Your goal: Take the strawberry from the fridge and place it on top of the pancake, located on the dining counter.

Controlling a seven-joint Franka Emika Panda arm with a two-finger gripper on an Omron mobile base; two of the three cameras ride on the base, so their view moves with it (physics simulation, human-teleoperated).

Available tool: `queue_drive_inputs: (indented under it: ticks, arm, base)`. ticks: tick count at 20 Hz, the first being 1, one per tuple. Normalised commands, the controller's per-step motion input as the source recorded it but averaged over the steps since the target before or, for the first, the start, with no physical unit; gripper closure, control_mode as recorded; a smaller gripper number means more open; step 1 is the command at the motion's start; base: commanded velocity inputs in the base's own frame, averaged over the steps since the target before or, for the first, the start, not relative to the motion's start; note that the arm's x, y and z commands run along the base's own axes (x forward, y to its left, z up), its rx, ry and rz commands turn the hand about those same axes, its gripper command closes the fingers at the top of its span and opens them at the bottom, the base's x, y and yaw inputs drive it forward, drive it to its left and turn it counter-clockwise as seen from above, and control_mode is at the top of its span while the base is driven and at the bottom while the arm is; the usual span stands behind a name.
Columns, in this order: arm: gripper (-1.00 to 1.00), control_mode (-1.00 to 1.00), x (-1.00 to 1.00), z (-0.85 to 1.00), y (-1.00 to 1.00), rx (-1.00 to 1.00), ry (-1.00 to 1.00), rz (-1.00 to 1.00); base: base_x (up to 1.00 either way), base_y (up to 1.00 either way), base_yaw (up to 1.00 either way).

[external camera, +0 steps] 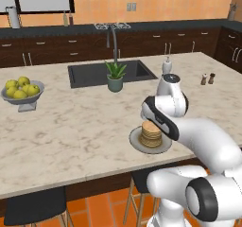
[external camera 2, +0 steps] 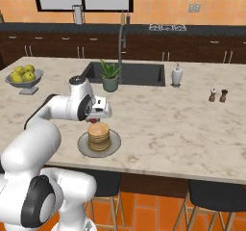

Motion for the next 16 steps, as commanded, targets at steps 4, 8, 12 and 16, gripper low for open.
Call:
queue_drive_inputs:
  ticks: [4, 8, 12, 16]
  arm:
    - [1.0, -1.0, 0.08, -0.42, 0.0, -0.02, 0.0, 0.0]
    - [1.0, -1.0, 0.12, -0.28, 0.0, 0.0, 0.01, 0.0]
    - [1.0, -1.0, 0.17, -0.26, 0.0, 0.0, 0.0, 0.0]
    - [1.0, -1.0, 0.2, -0.27, 0.0, 0.0, 0.0, 0.0]
  base:
    - [0.0, 0.0, 0.0]
    - [0.0, 0.0, 0.0]
    - [0.0, 0.0, 0.0]
    - [0.0, 0.0, 0.0]
